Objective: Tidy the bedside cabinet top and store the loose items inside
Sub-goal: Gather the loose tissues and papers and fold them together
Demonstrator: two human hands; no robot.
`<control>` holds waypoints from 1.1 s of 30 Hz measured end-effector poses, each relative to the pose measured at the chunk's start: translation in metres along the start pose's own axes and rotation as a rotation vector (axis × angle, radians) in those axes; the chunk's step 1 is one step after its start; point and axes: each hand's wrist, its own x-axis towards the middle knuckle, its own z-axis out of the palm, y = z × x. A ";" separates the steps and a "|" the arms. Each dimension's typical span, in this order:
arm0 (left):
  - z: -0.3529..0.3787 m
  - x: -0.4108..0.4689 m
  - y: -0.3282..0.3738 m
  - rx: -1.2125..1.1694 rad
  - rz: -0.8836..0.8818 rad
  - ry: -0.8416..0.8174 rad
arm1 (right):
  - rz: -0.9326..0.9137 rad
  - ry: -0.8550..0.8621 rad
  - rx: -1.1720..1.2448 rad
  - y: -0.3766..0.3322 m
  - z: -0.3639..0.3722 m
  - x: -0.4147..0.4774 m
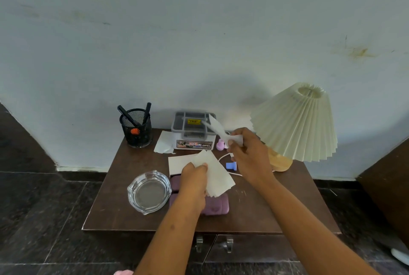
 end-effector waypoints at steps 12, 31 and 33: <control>-0.005 -0.012 0.019 -0.362 -0.131 -0.029 | -0.183 -0.320 -0.333 -0.005 -0.003 -0.030; -0.004 -0.008 0.015 -0.157 0.055 0.072 | 0.219 -0.314 0.033 0.007 0.001 -0.011; -0.006 -0.004 0.014 -0.117 0.074 0.088 | 0.337 -0.265 -0.041 0.033 -0.004 0.002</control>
